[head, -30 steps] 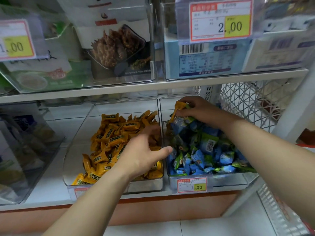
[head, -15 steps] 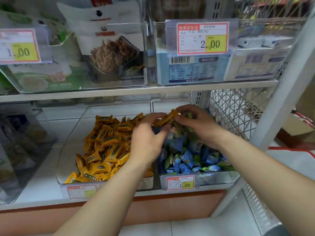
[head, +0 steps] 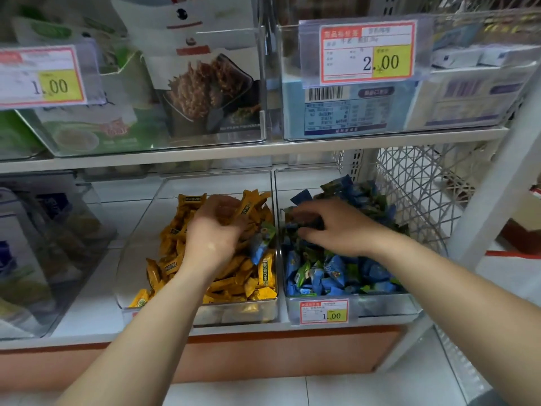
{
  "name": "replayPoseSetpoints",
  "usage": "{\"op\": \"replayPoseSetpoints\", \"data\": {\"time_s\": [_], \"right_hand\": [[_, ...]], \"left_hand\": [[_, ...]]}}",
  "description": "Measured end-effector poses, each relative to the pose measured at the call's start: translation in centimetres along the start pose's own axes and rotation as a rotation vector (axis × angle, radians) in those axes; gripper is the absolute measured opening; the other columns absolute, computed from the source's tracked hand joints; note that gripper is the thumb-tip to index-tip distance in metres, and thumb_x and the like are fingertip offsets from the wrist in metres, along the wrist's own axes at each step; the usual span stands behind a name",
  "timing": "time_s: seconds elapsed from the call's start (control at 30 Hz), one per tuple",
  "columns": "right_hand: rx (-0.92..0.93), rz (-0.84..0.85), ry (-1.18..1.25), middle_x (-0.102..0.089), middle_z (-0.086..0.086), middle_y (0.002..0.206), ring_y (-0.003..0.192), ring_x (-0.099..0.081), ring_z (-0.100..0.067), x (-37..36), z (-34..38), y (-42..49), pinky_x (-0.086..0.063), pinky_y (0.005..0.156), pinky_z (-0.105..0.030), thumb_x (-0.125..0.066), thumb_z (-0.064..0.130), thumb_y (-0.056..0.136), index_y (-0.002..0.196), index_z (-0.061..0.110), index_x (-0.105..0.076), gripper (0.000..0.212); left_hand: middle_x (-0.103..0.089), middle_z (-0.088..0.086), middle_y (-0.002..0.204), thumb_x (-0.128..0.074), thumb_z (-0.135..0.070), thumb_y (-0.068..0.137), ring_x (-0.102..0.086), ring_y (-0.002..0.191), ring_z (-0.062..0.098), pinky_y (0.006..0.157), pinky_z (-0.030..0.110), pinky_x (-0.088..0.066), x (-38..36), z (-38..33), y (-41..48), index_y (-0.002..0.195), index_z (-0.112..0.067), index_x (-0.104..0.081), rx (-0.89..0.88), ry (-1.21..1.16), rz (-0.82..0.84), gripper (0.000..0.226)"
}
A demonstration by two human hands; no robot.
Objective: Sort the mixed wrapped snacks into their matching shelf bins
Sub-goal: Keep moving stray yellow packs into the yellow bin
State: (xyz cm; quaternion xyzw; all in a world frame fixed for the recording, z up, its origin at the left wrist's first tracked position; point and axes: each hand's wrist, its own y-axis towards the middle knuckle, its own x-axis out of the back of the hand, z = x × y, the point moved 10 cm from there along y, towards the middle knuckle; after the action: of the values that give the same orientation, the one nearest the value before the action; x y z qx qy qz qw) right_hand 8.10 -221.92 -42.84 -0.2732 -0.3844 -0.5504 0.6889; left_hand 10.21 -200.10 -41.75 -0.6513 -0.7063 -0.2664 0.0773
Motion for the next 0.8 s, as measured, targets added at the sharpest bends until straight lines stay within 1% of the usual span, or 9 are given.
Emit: {"op": "replayPoseSetpoints", "data": {"time_s": [0.07, 0.13, 0.2, 0.33, 0.47, 0.57, 0.67, 0.73, 0.8], "right_hand": [[0.067, -0.111, 0.005, -0.056, 0.009, 0.131, 0.119, -0.052, -0.009, -0.2, 2.2, 0.3, -0.044, 0.096, -0.024, -0.06, 0.036, 0.093, 0.133, 0.031, -0.056, 0.041], [0.152, -0.243, -0.034, -0.053, 0.008, 0.131, 0.122, -0.048, -0.014, 0.5, 4.8, 0.5, -0.042, 0.101, -0.035, -0.057, 0.042, 0.092, 0.132, 0.033, -0.056, 0.041], [0.221, -0.197, -0.212, -0.051, 0.008, 0.138, 0.126, -0.043, -0.019, -0.6, 7.0, 0.9, -0.039, 0.103, -0.039, -0.054, 0.048, 0.088, 0.135, 0.035, -0.053, 0.048], [0.231, -0.045, -0.431, -0.062, 0.01, 0.116, 0.119, -0.042, -0.02, -3.1, 7.8, 1.6, -0.038, 0.092, -0.039, -0.056, 0.056, 0.087, 0.116, 0.038, -0.066, 0.036], [0.29, -0.235, -0.124, -0.057, 0.01, 0.106, 0.1, -0.052, -0.011, 0.8, 7.9, 1.2, -0.042, 0.08, -0.029, -0.067, 0.051, 0.085, 0.108, 0.037, -0.065, 0.027], [0.159, -0.385, 0.033, -0.053, 0.009, 0.106, 0.095, -0.053, -0.008, 4.2, 4.2, 0.3, -0.045, 0.081, -0.027, -0.069, 0.04, 0.083, 0.104, 0.037, -0.06, 0.022], [-0.015, -0.176, -0.215, -0.059, 0.01, 0.101, 0.094, -0.058, -0.012, 3.7, -0.4, -0.3, -0.051, 0.08, -0.034, -0.066, 0.05, 0.084, 0.097, 0.034, -0.064, 0.02], [-0.125, 0.055, -0.384, -0.067, 0.012, 0.095, 0.084, -0.064, -0.011, 2.4, -3.2, -1.0, -0.056, 0.075, -0.036, -0.058, 0.066, 0.083, 0.082, 0.036, -0.069, 0.033], [-0.154, 0.079, -0.361, -0.071, 0.001, 0.093, 0.077, -0.067, -0.017, 2.5, -4.6, -0.8, -0.056, 0.073, -0.041, -0.05, 0.065, 0.09, 0.079, 0.026, -0.071, 0.046]], "left_hand": [[-0.062, -0.021, 0.091, -0.074, -0.026, 0.086, -0.059, 0.084, -0.007, 0.063, 0.008, -0.045, 1.3, 0.4, 0.2, 0.102, -0.037, -0.058, 0.017, 0.101, -0.038, 0.025], [-0.066, -0.013, 0.094, -0.073, -0.033, 0.085, -0.065, 0.086, 0.012, 0.071, 0.031, -0.056, 2.9, 0.8, 0.4, 0.1, -0.04, -0.057, 0.049, 0.223, -0.078, 0.023], [-0.069, -0.008, 0.099, -0.071, -0.042, 0.084, -0.066, 0.09, 0.022, 0.077, 0.042, -0.057, 3.5, 1.3, 0.4, 0.103, -0.04, -0.06, 0.1, 0.364, -0.042, 0.022], [-0.067, -0.001, 0.114, -0.068, -0.047, 0.086, -0.064, 0.1, 0.025, 0.08, 0.04, -0.056, 3.4, 1.3, -0.2, 0.112, -0.04, -0.067, 0.092, 0.607, 0.017, 0.027], [-0.057, 0.002, 0.132, -0.067, -0.046, 0.087, -0.056, 0.116, 0.026, 0.088, 0.04, -0.053, 2.5, 0.2, -0.2, 0.123, -0.033, -0.064, -0.002, 0.583, 0.048, 0.039], [-0.065, -0.005, 0.121, -0.063, -0.048, 0.089, -0.06, 0.1, 0.012, 0.076, 0.026, -0.049, 0.4, -1.8, -0.9, 0.123, -0.035, -0.061, -0.107, 0.395, 0.101, 0.036], [-0.066, -0.012, 0.118, -0.06, -0.053, 0.088, -0.056, 0.086, -0.003, 0.072, 0.008, -0.037, -2.6, -3.8, -2.1, 0.128, -0.035, -0.059, -0.227, 0.352, 0.167, 0.044], [-0.066, -0.011, 0.12, -0.061, -0.052, 0.089, -0.061, 0.097, 0.004, 0.078, 0.013, -0.043, -4.5, -3.6, -2.6, 0.134, -0.033, -0.054, -0.224, 0.336, 0.234, 0.049], [-0.068, -0.011, 0.111, -0.061, -0.049, 0.09, -0.064, 0.098, 0.009, 0.077, 0.02, -0.047, -6.0, -2.6, -2.8, 0.134, -0.033, -0.051, -0.179, 0.312, 0.301, 0.047]]}}
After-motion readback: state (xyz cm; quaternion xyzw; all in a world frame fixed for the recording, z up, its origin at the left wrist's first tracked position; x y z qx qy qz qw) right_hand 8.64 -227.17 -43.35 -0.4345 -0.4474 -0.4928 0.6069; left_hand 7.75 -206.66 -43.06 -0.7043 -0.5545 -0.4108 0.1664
